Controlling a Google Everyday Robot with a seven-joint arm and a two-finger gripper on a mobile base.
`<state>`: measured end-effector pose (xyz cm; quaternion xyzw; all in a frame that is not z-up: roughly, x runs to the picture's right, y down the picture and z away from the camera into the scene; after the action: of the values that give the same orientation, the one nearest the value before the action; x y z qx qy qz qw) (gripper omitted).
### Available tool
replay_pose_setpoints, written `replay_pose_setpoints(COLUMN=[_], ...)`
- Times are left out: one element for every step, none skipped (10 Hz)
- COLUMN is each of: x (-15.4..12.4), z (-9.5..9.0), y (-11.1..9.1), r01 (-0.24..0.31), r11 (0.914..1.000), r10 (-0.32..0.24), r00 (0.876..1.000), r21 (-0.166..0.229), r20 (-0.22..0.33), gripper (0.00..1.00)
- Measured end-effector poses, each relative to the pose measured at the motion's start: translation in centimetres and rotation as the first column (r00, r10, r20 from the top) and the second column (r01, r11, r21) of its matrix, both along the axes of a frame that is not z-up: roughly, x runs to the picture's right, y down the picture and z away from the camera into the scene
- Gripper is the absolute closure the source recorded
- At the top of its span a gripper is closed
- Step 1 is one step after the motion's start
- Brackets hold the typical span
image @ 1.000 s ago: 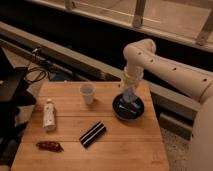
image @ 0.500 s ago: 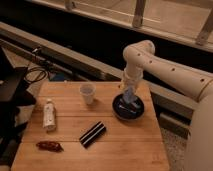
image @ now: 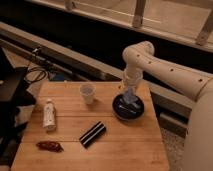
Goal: Place the white sponge in the ceramic bowl
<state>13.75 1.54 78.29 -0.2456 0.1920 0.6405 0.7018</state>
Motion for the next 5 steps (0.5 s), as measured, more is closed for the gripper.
replay_pose_setpoints(x=[0.13, 0.11, -0.10, -0.17, -0.04], z=[0.04, 0.40, 0.59, 0.71, 0.86], y=[0.03, 0.30, 0.42, 0.47, 0.61], r01=[-0.011, -0.022, -0.024, -0.028, -0.033], r11=[0.9999, 0.9989, 0.9982, 0.9975, 0.9964], r10=[0.011, 0.022, 0.024, 0.028, 0.034], r00=[1.000, 1.000, 1.000, 1.000, 0.999], r21=[-0.012, -0.040, -0.055, -0.065, -0.078], r20=[-0.001, -0.002, 0.002, 0.007, 0.013], gripper=[0.84, 0.79, 0.71, 0.64, 0.54])
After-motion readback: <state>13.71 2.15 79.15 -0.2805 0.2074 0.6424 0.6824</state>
